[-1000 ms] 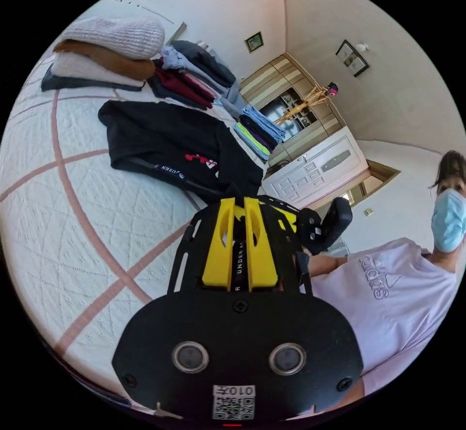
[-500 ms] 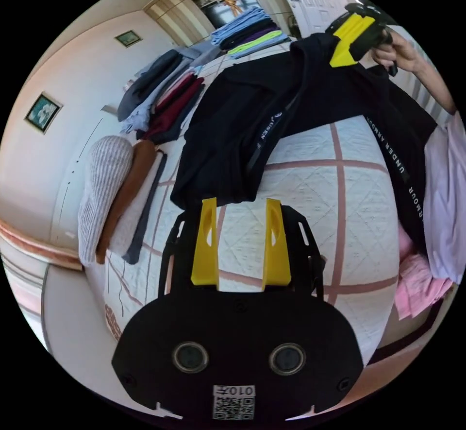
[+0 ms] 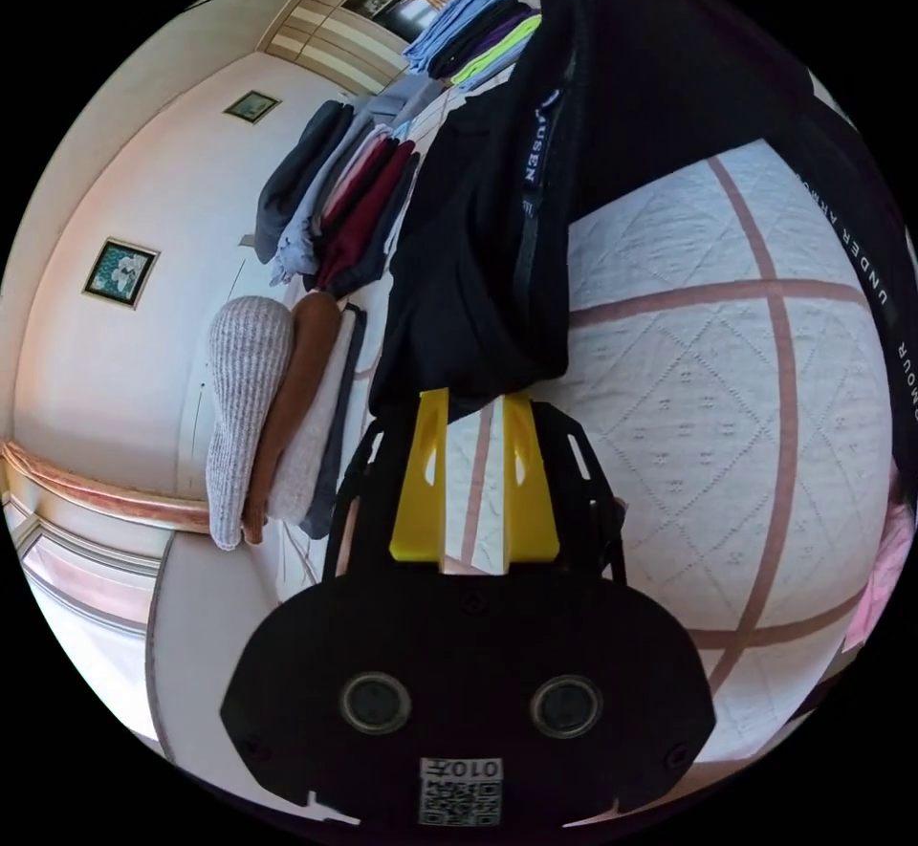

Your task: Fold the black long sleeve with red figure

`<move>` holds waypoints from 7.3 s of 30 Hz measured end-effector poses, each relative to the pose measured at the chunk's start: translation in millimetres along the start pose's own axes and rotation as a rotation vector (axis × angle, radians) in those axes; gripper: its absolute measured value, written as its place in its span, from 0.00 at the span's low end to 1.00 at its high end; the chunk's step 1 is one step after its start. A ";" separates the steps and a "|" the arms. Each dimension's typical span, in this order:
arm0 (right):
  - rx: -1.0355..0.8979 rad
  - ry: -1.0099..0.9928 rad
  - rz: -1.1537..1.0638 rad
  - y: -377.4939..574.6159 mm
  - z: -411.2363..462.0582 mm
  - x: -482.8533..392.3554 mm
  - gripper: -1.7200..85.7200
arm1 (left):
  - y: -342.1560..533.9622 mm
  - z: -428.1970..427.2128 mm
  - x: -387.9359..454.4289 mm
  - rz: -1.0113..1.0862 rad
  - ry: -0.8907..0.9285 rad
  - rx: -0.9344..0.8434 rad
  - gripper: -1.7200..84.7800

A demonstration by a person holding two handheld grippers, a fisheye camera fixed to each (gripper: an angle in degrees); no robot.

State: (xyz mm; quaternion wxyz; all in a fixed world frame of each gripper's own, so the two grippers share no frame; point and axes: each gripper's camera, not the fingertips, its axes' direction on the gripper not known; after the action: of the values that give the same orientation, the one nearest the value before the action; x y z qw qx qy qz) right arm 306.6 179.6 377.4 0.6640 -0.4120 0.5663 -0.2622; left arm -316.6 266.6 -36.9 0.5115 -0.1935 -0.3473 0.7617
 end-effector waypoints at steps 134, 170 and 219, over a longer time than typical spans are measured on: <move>-0.178 0.249 0.061 134.3 43.0 73.5 0.06 | -214.6 271.0 -173.3 0.118 0.250 -0.238 0.03; 0.323 -0.283 0.813 297.3 -82.4 364.5 0.16 | -219.6 -174.4 249.8 0.556 -0.054 0.452 0.10; 0.380 -0.407 0.625 254.7 -245.0 416.0 0.07 | -123.9 -331.9 42.4 -0.009 0.169 0.568 0.02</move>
State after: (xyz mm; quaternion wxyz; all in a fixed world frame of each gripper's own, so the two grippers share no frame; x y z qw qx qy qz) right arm 131.3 -87.4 -65.2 0.8741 -0.1341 0.4628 -0.0610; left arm -37.9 444.4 -171.2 0.5756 -0.1039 -0.0773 0.8074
